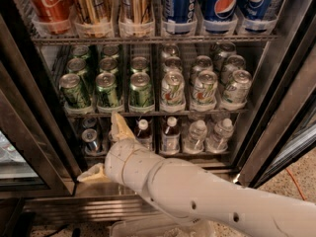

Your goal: Pick green can from middle shelf of fridge

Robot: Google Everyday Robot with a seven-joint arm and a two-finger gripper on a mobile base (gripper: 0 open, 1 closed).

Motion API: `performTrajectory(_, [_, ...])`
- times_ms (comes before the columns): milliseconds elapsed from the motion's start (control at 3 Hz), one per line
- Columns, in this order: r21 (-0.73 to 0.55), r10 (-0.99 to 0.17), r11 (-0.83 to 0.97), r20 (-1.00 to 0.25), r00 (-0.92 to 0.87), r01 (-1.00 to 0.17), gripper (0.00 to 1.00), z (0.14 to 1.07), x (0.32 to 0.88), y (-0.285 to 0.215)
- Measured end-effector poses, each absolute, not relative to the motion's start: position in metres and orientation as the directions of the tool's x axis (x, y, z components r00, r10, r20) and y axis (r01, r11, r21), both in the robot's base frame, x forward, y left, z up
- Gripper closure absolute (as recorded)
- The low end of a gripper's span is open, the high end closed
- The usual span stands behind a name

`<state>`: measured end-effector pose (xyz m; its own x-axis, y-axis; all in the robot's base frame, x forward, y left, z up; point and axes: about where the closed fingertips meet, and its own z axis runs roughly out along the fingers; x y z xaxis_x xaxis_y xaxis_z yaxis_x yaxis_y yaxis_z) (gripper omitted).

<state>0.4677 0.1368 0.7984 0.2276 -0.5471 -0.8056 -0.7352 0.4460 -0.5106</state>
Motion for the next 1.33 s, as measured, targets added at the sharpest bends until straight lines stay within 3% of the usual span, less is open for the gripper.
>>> performTrajectory(1333, [-0.551,-0.53,0.752,-0.832,0.164,-0.363,0.0,0.837,0.507,0.079])
